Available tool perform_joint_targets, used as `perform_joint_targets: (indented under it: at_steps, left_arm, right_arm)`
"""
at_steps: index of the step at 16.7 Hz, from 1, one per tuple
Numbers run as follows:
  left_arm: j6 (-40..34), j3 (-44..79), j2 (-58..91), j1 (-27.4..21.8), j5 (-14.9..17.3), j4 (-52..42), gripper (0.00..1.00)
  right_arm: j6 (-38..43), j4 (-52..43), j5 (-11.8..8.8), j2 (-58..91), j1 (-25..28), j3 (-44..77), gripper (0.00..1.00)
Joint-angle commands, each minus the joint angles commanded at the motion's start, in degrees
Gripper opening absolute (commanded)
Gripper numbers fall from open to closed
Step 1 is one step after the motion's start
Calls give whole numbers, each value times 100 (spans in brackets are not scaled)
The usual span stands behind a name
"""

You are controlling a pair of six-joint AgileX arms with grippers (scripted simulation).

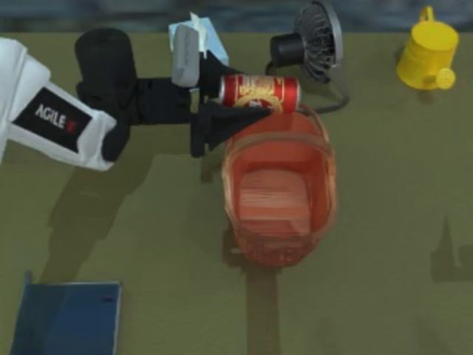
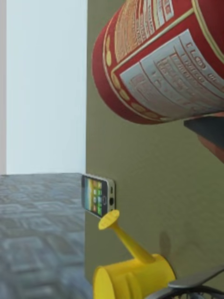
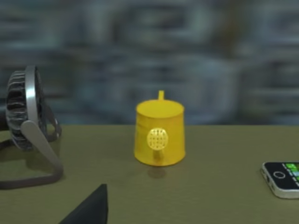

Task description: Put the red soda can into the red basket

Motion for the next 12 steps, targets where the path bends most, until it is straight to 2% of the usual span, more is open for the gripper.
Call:
perform_joint_targets:
  at_steps: [6,12]
  left_arm:
    - [0,0,0,0,0,0,98]
    - [0,0,0,0,0,0,100]
  right_arm:
    - [0,0,0,0,0,0,100]
    - [0,0,0,0,0,0,100]
